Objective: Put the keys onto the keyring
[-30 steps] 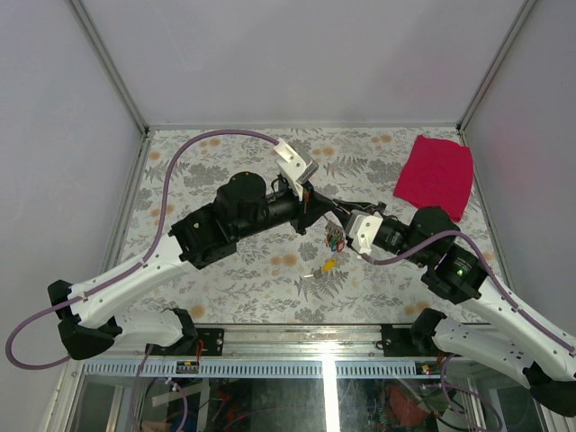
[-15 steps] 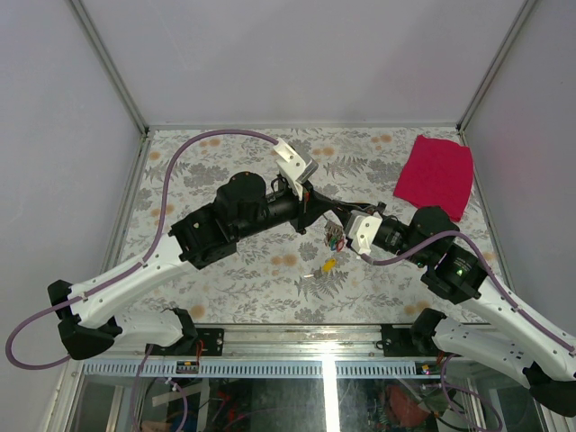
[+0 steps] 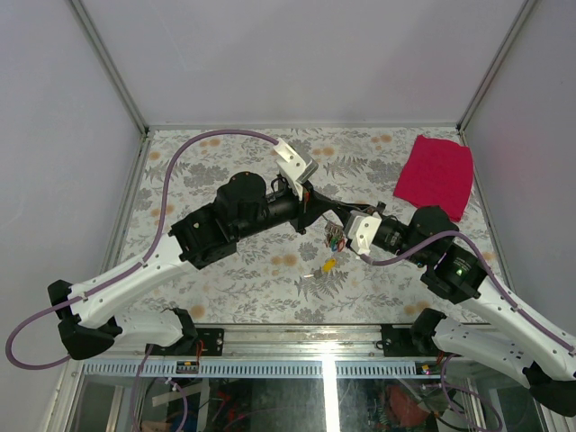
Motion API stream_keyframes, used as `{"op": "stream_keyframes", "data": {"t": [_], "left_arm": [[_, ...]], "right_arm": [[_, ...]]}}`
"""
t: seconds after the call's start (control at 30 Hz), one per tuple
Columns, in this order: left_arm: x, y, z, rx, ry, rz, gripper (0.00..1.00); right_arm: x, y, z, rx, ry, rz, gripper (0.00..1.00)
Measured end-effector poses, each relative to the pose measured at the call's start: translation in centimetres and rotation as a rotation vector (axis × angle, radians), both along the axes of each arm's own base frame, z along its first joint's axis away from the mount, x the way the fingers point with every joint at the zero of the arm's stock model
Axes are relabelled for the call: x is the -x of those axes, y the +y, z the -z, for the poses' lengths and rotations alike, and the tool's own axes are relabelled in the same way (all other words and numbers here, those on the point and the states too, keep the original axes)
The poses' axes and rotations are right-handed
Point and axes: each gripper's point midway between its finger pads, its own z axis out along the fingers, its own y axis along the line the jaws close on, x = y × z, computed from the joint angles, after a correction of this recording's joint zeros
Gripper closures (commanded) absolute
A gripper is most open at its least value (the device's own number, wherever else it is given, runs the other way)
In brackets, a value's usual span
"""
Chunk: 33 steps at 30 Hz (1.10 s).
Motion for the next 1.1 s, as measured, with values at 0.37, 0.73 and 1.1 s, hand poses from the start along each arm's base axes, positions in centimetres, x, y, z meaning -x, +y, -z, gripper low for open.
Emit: {"op": "stream_keyframes", "data": {"t": [0.37,0.73,1.1], "left_arm": [[-0.1,0.2,0.0,-0.010,-0.001,-0.007,0.85],[1.2,3.4,-4.6,0.102,-0.080,-0.038,0.76],[1.4,5.0,-5.8,0.139,-0.118,-0.078,0.76]], "right_arm": [[-0.1,0.1,0.1,0.005,-0.001,-0.002,1.00],[0.0,-0.5,-1.3,-0.014,0.014,0.024,1.00],[0.7,-1.7,-6.0,-0.136,0.065,0.056,1.00]]}}
